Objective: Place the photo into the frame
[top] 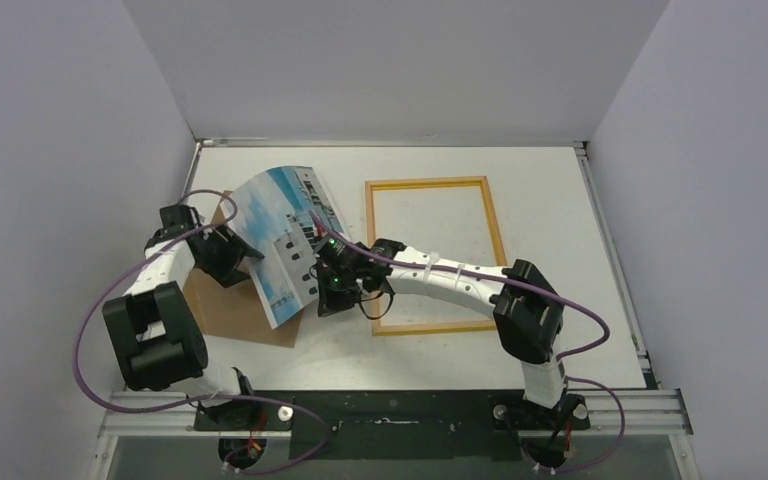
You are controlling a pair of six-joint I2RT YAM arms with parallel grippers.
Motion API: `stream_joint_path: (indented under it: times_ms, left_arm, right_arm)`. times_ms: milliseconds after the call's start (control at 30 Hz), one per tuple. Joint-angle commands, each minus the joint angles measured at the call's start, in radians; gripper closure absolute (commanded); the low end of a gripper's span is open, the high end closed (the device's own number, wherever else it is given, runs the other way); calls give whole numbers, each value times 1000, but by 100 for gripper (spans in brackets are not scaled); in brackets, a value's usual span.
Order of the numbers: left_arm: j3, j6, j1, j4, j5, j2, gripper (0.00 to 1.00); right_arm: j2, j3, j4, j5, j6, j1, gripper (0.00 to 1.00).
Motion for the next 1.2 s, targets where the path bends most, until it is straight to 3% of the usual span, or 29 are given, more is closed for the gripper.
stream_joint_path:
  times_ms: [0,133,333,433,567,767,967,1167]
  left_arm:
    - [66,45,0,87,156,153,42]
    - [135,71,-3,68,174,188,42]
    - [109,81,-3,70,154,164,39]
    - [52,102,-6,54,163,164,35]
    - [-92,39,-5,191,223,122,37]
    - [-226,-151,44,450,294,-29,55]
    - [-302,-274,159,620,389,-134,64]
    - [-332,-318,169,770,514,-63,97]
  right_arm:
    - [22,87,-216,-50,-133,-11,100]
    - [22,53,-240,-104,-179,-22,100]
    - [31,44,-251,-129,-181,-38,100]
    - [34,42,-227,-143,-160,-45,100]
    - [28,19,-167,-172,-122,-53,100]
    - [2,-21,-154,-156,-101,-65,100]
    - [-24,-54,-129,-142,-76,-74,100]
    - [-31,-58,-120,-131,-63,-74,100]
